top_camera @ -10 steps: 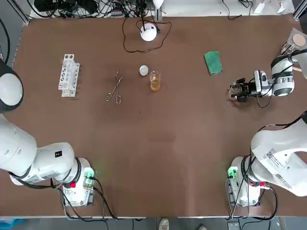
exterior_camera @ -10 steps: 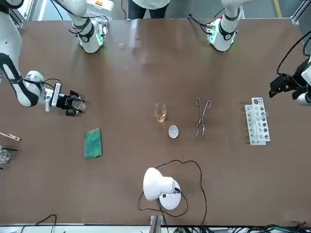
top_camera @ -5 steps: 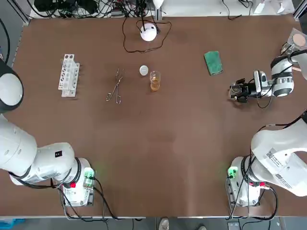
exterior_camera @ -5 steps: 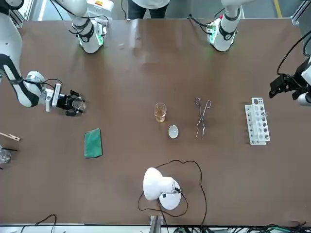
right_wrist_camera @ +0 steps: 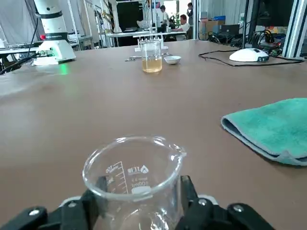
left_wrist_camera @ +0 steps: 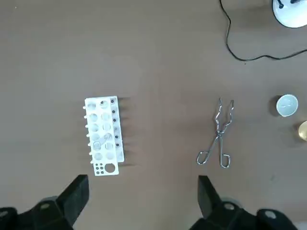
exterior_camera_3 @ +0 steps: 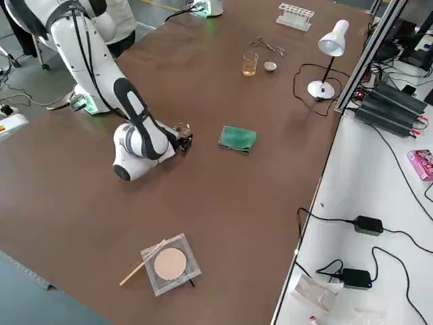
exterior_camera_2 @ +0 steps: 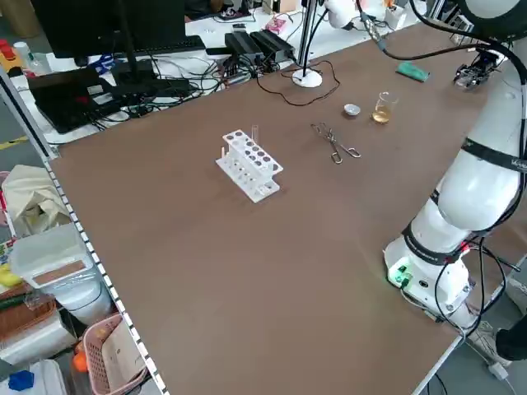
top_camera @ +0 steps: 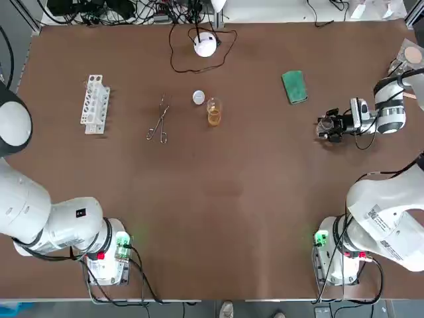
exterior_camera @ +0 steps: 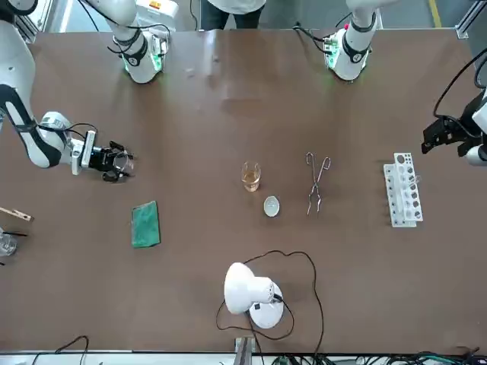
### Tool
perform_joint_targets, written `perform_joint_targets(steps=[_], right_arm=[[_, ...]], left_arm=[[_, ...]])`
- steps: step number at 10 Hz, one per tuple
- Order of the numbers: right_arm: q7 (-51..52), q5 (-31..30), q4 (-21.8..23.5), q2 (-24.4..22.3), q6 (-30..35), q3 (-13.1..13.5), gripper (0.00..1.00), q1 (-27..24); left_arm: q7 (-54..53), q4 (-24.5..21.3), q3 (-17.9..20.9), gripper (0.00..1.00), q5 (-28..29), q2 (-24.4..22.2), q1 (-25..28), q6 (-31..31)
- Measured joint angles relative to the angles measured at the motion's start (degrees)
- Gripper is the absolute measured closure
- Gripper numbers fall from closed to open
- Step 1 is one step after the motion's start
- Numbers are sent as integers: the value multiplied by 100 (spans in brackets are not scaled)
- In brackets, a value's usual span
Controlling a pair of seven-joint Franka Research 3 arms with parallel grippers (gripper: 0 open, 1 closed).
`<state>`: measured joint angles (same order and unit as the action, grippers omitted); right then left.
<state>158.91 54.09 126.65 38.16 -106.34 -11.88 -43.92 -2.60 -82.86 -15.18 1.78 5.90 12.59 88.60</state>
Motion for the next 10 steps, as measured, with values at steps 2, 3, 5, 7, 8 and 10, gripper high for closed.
perform_joint_targets(steps=[2,3,5,7,8,10], right_arm=[[1,0,0,3,11,0,19,0],[1,0,0,3,24,0,20,0],[1,-1,-1,3,37,0,11,0],[2,-1,-2,3,110,0,0,0],[2,-1,-3,3,152,-1,0,0],[17,-1,-16,3,235,-2,0,0]], left_arm=[[0,0,0,0,0,0,0,0],[0,0,0,0,0,0,0,0],[0,0,0,0,0,0,0,0],[0,0,0,0,0,0,0,0],[0,0,0,0,0,0,0,0],[0,0,0,0,0,0,0,0]])
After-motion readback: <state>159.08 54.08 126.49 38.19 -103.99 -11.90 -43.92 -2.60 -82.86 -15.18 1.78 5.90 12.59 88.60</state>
